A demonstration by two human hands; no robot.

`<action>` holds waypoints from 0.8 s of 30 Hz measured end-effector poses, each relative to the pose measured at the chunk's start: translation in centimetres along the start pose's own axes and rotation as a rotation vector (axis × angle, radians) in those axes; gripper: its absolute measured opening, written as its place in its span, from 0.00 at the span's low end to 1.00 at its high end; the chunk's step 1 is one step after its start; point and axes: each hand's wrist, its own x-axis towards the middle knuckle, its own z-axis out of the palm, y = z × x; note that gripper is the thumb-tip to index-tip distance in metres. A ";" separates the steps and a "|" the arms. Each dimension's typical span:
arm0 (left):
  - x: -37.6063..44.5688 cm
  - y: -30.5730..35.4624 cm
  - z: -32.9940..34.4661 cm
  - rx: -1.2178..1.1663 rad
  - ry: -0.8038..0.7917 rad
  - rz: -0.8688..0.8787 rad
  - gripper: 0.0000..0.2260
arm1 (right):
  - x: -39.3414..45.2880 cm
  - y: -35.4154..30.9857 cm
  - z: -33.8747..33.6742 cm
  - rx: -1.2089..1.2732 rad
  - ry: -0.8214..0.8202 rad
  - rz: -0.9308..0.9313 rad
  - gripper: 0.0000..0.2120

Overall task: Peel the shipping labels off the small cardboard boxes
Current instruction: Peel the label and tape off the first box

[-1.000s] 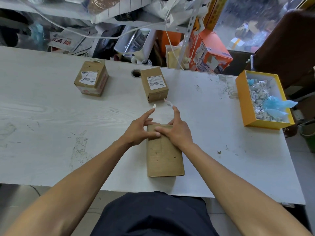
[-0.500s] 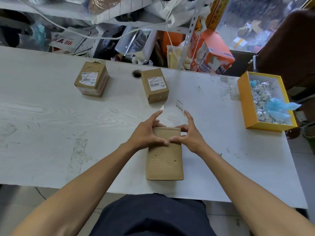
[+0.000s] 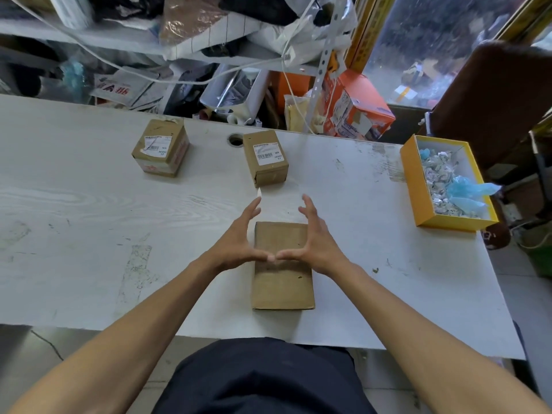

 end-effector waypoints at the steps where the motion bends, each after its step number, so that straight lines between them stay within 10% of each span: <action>1: -0.8 -0.2 -0.2 0.020 -0.038 0.022 0.62 | -0.2 -0.4 0.3 -0.042 -0.011 -0.044 0.67; 11: 0.4 0.3 0.0 0.133 0.214 -0.014 0.43 | 1.0 -1.9 2.8 -0.042 0.208 0.083 0.46; 18: -1.8 0.0 0.8 0.245 0.051 0.095 0.63 | -1.7 0.9 0.9 0.094 0.042 0.042 0.66; 24: 0.1 1.0 2.6 0.164 0.215 0.037 0.58 | -1.9 1.5 0.3 0.108 0.056 0.111 0.61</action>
